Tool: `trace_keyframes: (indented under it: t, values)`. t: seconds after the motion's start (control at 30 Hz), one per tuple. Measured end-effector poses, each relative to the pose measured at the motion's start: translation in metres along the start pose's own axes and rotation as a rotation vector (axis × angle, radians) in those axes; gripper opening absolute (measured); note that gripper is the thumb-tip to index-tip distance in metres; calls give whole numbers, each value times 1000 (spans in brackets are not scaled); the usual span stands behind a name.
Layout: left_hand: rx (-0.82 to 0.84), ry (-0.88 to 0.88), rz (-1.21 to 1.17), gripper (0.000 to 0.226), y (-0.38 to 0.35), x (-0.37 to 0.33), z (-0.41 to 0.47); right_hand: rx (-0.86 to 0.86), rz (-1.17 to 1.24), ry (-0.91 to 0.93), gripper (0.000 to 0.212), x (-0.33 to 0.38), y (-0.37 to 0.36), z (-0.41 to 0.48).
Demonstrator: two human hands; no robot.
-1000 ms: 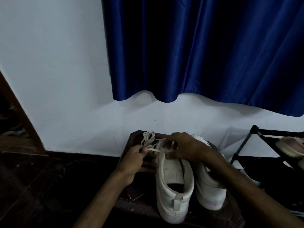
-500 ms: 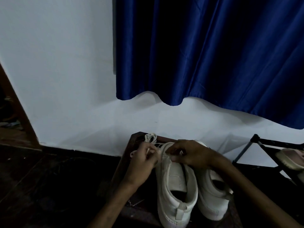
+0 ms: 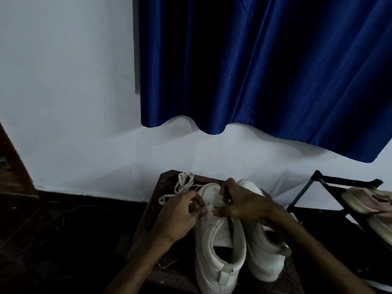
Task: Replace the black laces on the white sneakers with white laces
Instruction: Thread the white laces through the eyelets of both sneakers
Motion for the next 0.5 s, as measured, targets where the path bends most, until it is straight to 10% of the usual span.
trace_keyframes:
  t: [0.5]
  values:
    - [-39, -26, 197, 25, 12, -9, 4, -75, 15, -36, 56, -8, -5, 1]
Point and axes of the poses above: each hand's wrist, its own z-axis towards the middle knuckle, its own y-axis out of the back of the hand, x = y × z, the point moved 3 cm from there along z, towards the middle knuckle, and after that the axes turned 4 degrees about -z, right-handed, at the moved point
